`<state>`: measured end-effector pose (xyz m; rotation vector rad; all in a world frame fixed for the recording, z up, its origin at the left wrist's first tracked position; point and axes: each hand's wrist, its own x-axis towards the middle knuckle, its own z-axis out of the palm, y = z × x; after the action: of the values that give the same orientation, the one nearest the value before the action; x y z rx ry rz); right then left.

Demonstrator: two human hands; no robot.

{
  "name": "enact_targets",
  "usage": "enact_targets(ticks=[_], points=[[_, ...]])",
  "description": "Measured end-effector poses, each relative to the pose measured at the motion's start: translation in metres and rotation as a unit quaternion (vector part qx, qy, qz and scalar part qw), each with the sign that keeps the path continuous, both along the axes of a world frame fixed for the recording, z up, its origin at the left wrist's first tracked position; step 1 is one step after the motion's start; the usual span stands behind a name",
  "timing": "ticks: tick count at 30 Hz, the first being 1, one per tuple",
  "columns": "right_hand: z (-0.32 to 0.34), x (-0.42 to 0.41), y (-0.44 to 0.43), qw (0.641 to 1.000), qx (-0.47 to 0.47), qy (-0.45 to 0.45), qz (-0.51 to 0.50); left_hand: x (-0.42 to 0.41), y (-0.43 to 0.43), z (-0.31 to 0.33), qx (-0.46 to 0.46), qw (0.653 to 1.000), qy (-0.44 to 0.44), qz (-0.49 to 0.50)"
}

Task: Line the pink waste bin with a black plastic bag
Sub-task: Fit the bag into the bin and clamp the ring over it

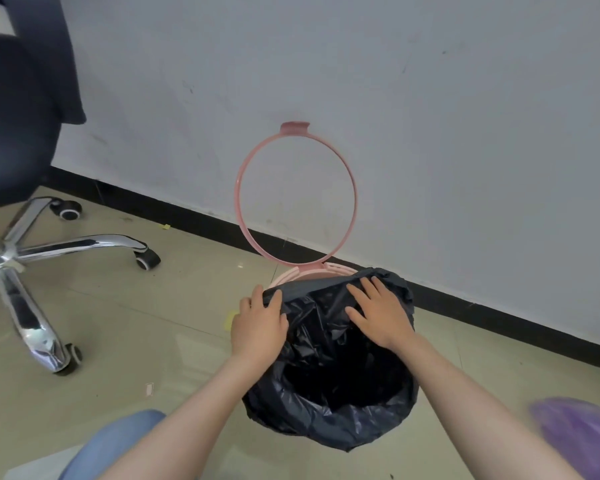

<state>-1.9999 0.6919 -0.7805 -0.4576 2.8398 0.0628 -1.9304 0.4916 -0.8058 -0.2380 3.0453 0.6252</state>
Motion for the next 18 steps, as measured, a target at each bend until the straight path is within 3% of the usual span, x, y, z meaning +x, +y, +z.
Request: enact_targets(ticks=[10, 14, 16, 18], points=[[-0.008, -0.042, -0.013, 0.999, 0.032, -0.040, -0.016, -0.043, -0.029, -0.019, 0.256, 0.958, 0.037, 0.125], [-0.005, -0.044, -0.013, 0.997, 0.056, -0.041, -0.020, -0.061, -0.034, -0.031, 0.407, 0.890, -0.019, 0.204], [-0.004, -0.046, -0.011, 0.996, 0.026, -0.062, -0.056, -0.068, -0.033, -0.035, 0.486, 0.841, -0.060, 0.229], [-0.006, -0.047, -0.005, 0.989, -0.037, -0.090, -0.116, -0.072, -0.029, -0.038, 0.510, 0.822, -0.084, 0.239]])
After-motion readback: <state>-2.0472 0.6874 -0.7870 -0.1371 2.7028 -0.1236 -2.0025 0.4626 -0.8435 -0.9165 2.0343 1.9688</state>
